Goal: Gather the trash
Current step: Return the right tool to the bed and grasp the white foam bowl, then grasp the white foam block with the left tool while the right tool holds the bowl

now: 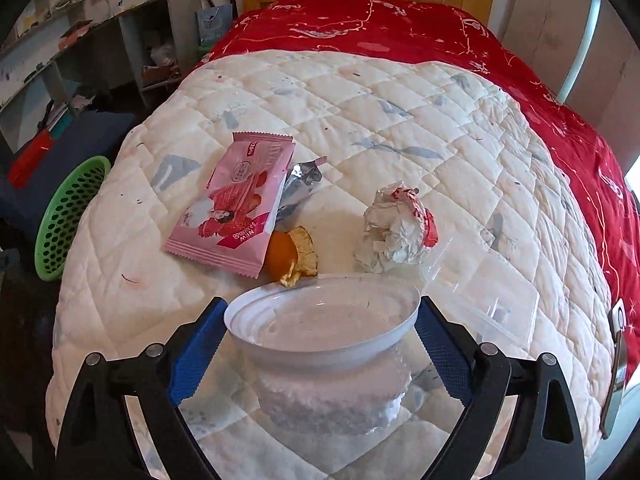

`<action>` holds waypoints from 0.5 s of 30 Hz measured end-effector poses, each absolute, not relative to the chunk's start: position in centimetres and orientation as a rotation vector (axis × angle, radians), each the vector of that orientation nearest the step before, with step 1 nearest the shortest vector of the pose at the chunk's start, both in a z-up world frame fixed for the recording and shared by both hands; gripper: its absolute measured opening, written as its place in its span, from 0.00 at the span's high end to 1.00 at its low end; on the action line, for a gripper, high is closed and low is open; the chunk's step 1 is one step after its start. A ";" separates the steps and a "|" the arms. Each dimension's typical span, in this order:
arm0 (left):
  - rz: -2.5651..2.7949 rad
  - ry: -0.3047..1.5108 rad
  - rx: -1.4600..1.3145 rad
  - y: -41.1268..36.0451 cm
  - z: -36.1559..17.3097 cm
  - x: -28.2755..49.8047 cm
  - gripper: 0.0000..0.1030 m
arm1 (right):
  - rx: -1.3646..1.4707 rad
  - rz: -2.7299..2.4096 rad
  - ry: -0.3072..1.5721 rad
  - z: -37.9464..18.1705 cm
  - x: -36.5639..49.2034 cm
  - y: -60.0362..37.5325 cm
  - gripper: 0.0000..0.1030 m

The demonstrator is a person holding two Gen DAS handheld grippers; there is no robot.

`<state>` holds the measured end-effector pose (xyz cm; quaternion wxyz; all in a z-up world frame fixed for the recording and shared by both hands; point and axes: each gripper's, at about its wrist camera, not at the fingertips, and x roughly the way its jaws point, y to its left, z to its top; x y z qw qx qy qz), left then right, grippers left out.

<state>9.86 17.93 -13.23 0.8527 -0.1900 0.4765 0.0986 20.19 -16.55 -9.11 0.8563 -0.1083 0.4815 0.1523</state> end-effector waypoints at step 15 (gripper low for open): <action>-0.017 0.987 -0.328 9.7 -10.8 12.3 0.13 | -0.010 0.315 0.916 -4.2 15.4 -21.1 0.13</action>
